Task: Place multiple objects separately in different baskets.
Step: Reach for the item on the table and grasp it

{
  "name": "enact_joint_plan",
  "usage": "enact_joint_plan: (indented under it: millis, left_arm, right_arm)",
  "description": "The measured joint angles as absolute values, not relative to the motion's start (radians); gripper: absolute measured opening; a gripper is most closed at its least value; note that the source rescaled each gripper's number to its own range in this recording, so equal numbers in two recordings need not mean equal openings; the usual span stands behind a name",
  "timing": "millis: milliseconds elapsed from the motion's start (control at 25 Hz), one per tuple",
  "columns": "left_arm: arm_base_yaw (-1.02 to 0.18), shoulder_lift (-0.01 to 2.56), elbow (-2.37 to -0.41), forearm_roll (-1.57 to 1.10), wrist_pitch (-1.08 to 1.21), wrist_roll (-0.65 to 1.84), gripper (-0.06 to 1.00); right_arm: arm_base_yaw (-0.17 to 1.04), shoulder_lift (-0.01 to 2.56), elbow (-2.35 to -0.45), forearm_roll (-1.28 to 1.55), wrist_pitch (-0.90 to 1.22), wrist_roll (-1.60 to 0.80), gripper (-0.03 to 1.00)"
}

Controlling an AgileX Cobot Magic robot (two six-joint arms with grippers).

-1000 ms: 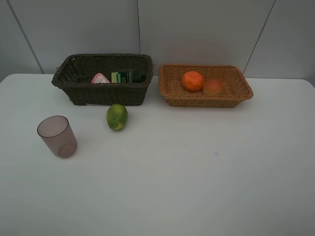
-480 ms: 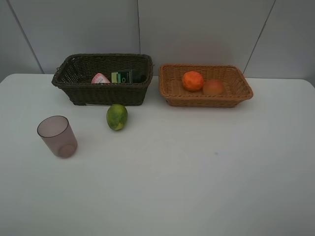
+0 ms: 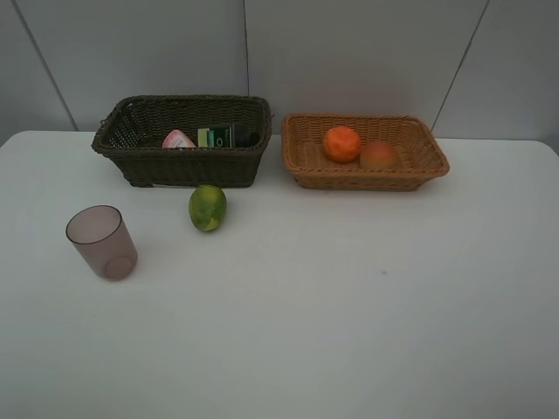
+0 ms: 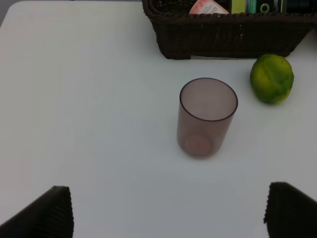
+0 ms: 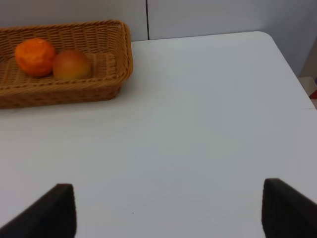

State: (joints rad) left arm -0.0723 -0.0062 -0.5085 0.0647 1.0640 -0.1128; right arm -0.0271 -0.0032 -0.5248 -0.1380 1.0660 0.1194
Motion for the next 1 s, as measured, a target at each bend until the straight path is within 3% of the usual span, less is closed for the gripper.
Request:
enact_joint_plan:
  millis: [640,1000]
  left_arm:
    - [-0.072,-0.002,-0.509,0.065,1.064,-0.091,1.0]
    - [-0.072,0.29,-0.532,0.026,0.994,-0.041,1.0]
  right_arm:
    - [-0.027,-0.003,-0.525,-0.138,1.065,0.119,0.7]
    - [-0.027,-0.003,-0.525,-0.138,1.064,0.119,0.7]
